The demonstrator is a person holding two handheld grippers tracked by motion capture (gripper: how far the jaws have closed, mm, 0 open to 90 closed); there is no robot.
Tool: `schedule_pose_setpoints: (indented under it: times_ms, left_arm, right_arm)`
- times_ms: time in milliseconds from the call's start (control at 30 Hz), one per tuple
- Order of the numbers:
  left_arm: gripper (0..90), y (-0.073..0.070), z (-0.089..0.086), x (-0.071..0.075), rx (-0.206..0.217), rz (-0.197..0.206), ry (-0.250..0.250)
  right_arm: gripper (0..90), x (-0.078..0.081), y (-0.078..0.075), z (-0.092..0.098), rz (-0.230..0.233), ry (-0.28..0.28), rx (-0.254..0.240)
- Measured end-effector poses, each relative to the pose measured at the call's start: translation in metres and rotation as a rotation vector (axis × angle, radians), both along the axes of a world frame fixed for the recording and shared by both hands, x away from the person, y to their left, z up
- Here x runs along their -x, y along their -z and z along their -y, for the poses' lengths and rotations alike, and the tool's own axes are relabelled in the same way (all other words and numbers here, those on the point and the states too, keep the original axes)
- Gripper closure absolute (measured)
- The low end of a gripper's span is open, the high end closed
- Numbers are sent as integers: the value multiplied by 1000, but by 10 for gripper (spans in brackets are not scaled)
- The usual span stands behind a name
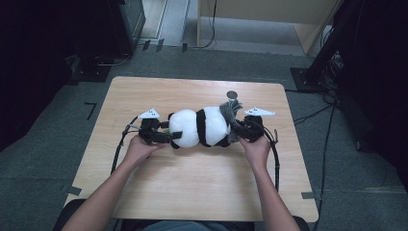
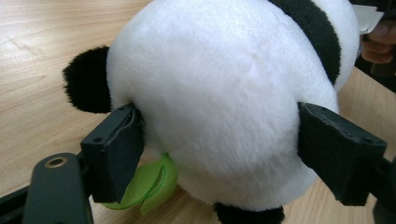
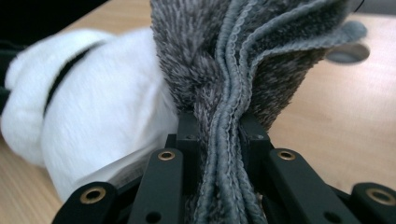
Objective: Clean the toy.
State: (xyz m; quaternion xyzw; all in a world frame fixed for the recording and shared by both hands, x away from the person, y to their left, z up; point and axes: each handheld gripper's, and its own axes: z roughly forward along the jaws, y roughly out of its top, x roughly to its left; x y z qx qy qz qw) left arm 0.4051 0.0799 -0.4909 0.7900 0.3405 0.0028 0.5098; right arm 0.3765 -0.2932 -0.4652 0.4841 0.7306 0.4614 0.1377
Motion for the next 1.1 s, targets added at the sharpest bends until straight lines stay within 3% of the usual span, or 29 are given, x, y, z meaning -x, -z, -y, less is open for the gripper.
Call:
schedule_pose_setpoints:
  times_ms: [133,267,333,433,567,700,833,967,1100]
  left_arm:
    - [244,1,1,1,6,-6,-17]
    - [259,1,1,0,10,-16,-28]
    - [356,-3,1,3,-10,-10,-44]
    - [458,-8,3,7,-38,-9,-59]
    - [514,-9,1,8,-38,-22,-53]
    - [538,-13,1,10,-44,-32,-48]
    - [546,-16,1,12,-46,-49,-62]
    - [548,-18,2,14,-49,-49,-67]
    - [549,-20,1,15,-43,-60,-73]
  right_arm:
    - [757,1,11,-1,-28,5,-40]
    - [758,0,18,-3,-58,13,-36]
    - [757,-2,20,-1,-83,10,-35]
    - [758,-1,20,0,-90,23,11]
    - [759,-2,10,9,-77,54,-15]
    - [760,7,-11,21,-11,86,-39]
    - [760,18,-39,18,80,73,-17]
    - [760,30,-67,-1,149,18,-5]
    - [760,37,-77,-31,169,-64,7]
